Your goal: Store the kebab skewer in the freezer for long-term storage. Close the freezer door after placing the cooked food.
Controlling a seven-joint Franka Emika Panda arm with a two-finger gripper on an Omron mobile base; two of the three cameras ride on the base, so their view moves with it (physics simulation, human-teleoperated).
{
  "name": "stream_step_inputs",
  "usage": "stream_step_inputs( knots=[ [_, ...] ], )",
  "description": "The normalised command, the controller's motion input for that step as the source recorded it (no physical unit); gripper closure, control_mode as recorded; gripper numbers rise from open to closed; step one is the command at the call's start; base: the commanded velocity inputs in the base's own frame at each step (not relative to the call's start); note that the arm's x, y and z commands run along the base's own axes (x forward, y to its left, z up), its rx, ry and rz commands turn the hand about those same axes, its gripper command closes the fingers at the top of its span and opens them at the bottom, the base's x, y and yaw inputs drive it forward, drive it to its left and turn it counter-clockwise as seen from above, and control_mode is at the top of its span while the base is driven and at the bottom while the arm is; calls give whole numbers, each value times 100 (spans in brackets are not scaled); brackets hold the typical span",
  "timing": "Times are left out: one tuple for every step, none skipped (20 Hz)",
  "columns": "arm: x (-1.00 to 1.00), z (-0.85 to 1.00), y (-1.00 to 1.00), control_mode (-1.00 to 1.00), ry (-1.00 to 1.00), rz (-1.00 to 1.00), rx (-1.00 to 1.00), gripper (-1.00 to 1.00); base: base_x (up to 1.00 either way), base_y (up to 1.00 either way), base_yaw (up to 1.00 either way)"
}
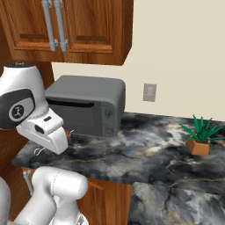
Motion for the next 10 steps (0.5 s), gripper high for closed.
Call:
stream_step_inputs(
  knots=[
    [-11, 0, 1, -100, 0, 0, 0, 100, 0, 0, 0],
    [-22, 0, 8, -100, -9, 0, 0, 100, 0, 0, 0],
    [-25, 0, 7, -100, -9, 0, 0, 100, 0, 0, 0],
    [-30, -1, 5, -100, -13, 0, 0, 100, 0, 0, 0],
    [-35, -3, 0, -100, -14, 0, 0, 100, 0, 0, 0],
    [-38, -6, 0, -100, -15, 0, 0, 100, 0, 0, 0],
    [-38, -8, 1, -100, -13, 0, 0, 100, 0, 0, 0],
    [-44, -6, 0, -100, -14, 0, 0, 100, 0, 0, 0],
    [-28, 0, 11, -100, -8, 0, 0, 100, 0, 0, 0],
    [-3, 0, 0, -100, 0, 0, 0, 100, 0, 0, 0]
  ],
)
